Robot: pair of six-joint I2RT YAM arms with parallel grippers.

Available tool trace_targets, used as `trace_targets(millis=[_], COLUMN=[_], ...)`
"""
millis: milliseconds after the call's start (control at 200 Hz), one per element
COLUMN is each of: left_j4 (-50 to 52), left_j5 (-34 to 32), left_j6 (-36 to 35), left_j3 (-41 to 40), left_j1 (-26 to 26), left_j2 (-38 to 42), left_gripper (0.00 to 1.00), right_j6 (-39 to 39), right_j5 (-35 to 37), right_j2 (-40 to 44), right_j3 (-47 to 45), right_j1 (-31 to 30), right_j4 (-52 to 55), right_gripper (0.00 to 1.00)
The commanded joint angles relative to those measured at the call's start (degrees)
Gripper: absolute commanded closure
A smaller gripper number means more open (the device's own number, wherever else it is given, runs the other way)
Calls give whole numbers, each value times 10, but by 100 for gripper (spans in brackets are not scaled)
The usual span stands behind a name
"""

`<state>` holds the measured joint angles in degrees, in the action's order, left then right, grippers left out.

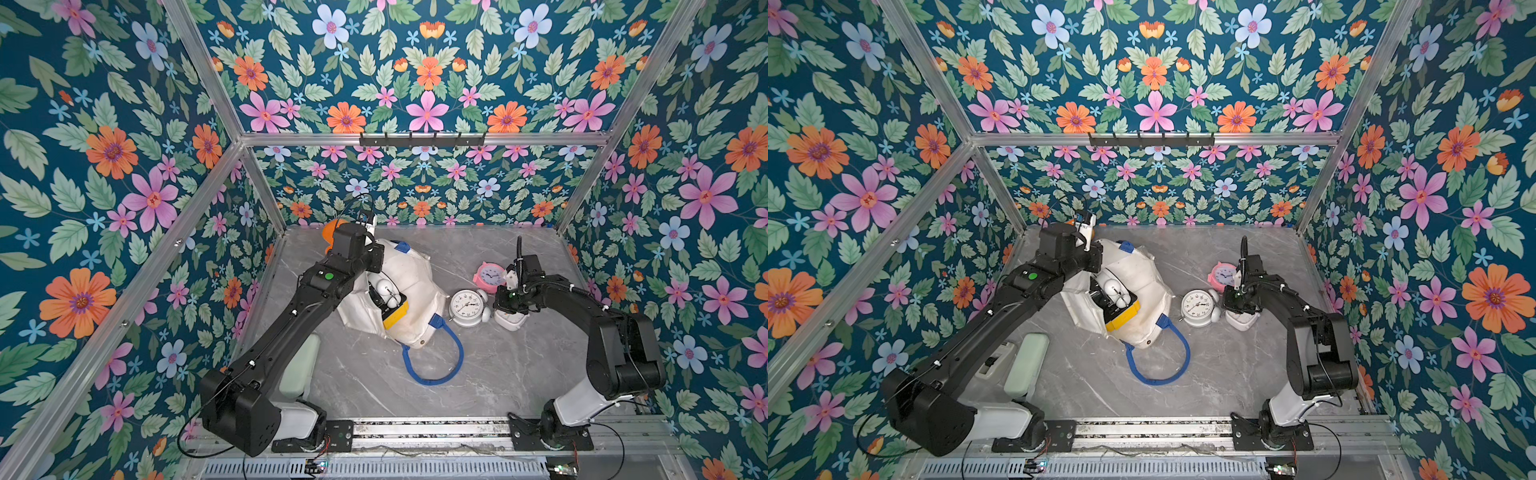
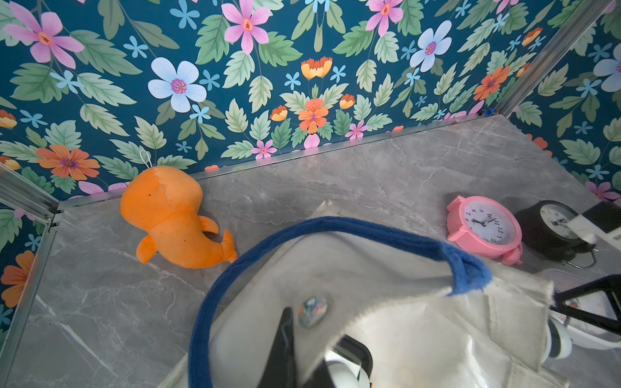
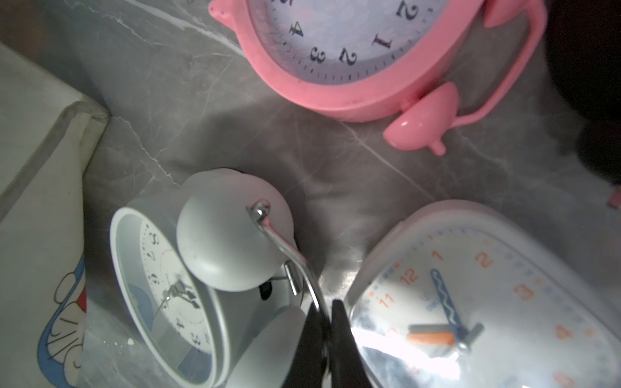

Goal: Take the alarm clock out of the canvas bag
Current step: Place the alarm at the center of the board.

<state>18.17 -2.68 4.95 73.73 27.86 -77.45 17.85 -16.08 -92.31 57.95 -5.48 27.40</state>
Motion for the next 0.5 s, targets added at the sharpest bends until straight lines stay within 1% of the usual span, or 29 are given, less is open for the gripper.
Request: trace_targets(millis=[0, 250, 360, 495], left_j4=[-46, -47, -50, -50], left_j5=[16, 23, 26, 28], left_j6=[4, 6, 9, 9], left_j3=[8, 7, 7, 9], left_j1=[0, 0, 0, 0], left_j2=[-2, 2, 2, 2], left_gripper=[100, 100, 100, 100], right_j6=[14, 19, 20, 23], right_j5=[30, 63, 64, 57], right_j2=[-3, -5, -5, -6], right_j3=[1, -2, 0, 8], right_j1=[2, 11, 11, 10], right_j4=[6, 11, 14, 23], right_gripper=[100, 100, 100, 87])
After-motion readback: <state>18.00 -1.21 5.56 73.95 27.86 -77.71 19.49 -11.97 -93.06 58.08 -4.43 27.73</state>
